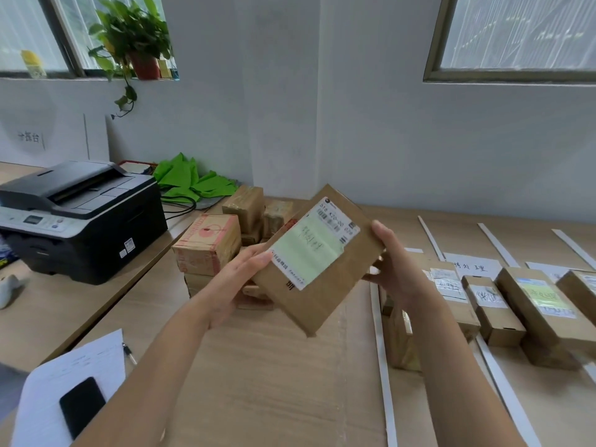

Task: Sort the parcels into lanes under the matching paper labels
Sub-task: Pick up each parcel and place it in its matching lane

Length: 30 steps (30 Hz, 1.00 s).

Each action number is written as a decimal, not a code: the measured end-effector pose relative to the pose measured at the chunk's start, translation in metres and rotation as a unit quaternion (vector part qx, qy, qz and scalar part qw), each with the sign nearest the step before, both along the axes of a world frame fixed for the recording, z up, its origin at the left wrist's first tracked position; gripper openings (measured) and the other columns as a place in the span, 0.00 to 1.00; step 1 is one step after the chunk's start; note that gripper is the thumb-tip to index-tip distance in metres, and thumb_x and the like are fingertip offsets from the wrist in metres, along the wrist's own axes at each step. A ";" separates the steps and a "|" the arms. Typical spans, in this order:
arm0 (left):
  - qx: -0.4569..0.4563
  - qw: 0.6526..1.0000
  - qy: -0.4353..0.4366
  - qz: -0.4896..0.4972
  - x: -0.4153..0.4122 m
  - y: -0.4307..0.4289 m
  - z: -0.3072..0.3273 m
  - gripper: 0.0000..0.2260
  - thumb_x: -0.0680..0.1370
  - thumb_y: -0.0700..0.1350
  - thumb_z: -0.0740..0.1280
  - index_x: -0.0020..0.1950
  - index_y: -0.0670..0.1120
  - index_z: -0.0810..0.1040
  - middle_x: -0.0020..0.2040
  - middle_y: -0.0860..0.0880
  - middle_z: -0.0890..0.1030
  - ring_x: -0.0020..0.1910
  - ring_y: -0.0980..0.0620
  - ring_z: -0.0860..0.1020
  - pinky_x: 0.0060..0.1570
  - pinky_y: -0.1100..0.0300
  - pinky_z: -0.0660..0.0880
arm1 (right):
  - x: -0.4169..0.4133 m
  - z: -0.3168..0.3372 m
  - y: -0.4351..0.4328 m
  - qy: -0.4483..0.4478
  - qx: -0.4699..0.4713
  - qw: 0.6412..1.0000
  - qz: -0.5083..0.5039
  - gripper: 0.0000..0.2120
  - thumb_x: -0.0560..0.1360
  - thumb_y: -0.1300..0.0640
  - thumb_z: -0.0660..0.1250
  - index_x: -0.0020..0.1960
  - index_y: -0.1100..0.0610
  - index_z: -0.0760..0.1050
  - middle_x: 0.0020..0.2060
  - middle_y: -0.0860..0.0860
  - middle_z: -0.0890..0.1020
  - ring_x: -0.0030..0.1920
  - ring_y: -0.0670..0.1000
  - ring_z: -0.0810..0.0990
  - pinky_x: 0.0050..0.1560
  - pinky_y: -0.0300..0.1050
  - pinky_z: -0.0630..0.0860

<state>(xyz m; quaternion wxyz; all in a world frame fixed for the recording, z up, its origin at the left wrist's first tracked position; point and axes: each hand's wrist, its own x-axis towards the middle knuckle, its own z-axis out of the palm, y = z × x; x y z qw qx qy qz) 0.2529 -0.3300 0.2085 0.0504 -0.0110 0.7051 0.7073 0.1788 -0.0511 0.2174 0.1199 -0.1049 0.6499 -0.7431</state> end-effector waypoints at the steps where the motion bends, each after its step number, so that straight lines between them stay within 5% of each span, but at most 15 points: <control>1: 0.015 1.000 0.002 0.012 0.000 0.005 0.001 0.24 0.72 0.65 0.69 0.66 0.59 0.76 0.61 0.47 0.81 0.62 0.43 0.78 0.60 0.39 0.76 | -0.001 -0.001 -0.005 -0.010 -0.032 0.999 -0.037 0.28 0.74 0.35 0.67 0.68 0.50 0.74 0.55 0.48 0.82 0.60 0.51 0.80 0.65 0.62 0.76; 4: 0.096 0.993 0.016 0.072 -0.002 0.027 0.005 0.22 0.75 0.63 0.68 0.66 0.57 0.76 0.63 0.47 0.80 0.63 0.43 0.77 0.54 0.37 0.79 | 0.009 -0.008 -0.033 0.016 -0.100 0.990 -0.096 0.33 0.73 0.37 0.68 0.74 0.45 0.63 0.65 0.45 0.77 0.65 0.51 0.78 0.62 0.54 0.79; 6: 0.129 0.987 0.029 0.090 -0.002 0.041 0.004 0.22 0.76 0.64 0.66 0.67 0.59 0.75 0.64 0.49 0.79 0.64 0.45 0.76 0.56 0.38 0.79 | 0.022 -0.017 -0.050 0.057 -0.065 0.992 -0.094 0.27 0.79 0.37 0.61 0.76 0.38 0.61 0.71 0.42 0.72 0.68 0.45 0.74 0.67 0.50 0.74; 11: -0.005 0.997 0.048 0.052 0.003 0.053 -0.009 0.21 0.75 0.68 0.64 0.65 0.62 0.74 0.62 0.57 0.80 0.65 0.54 0.76 0.69 0.41 0.68 | 0.042 -0.027 -0.040 0.081 -0.080 0.987 -0.115 0.23 0.83 0.38 0.51 0.77 0.34 0.57 0.74 0.32 0.65 0.72 0.34 0.64 0.76 0.49 0.61; 16: 0.073 0.989 0.080 0.101 0.003 0.068 -0.014 0.18 0.75 0.62 0.66 0.53 0.49 0.73 0.52 0.47 0.83 0.57 0.44 0.80 0.58 0.37 0.73 | 0.052 -0.038 -0.016 0.078 -0.078 0.989 -0.102 0.22 0.84 0.41 0.52 0.78 0.37 0.59 0.75 0.34 0.65 0.74 0.37 0.63 0.77 0.54 0.59; 22: 0.118 0.981 0.102 0.115 0.016 0.080 -0.025 0.10 0.82 0.53 0.61 0.57 0.47 0.67 0.46 0.55 0.83 0.48 0.56 0.81 0.45 0.59 0.78 | 0.072 -0.050 -0.020 0.040 -0.076 0.991 -0.099 0.23 0.83 0.39 0.51 0.78 0.36 0.58 0.75 0.33 0.64 0.76 0.37 0.61 0.79 0.53 0.55; 26: 0.109 0.980 0.136 0.095 0.024 0.061 -0.023 0.15 0.84 0.53 0.56 0.70 0.52 0.70 0.65 0.53 0.79 0.68 0.51 0.75 0.69 0.47 0.69 | 0.082 -0.047 -0.039 0.030 -0.061 0.992 -0.103 0.23 0.85 0.42 0.50 0.79 0.40 0.57 0.75 0.33 0.64 0.75 0.36 0.61 0.79 0.50 0.56; 30: 0.106 0.985 0.136 0.029 0.032 0.051 -0.020 0.18 0.86 0.54 0.50 0.68 0.61 0.75 0.69 0.50 0.77 0.71 0.50 0.72 0.73 0.42 0.62 | 0.095 -0.040 -0.047 0.028 -0.050 0.991 -0.118 0.23 0.85 0.43 0.49 0.79 0.40 0.57 0.75 0.35 0.65 0.75 0.38 0.62 0.79 0.51 0.56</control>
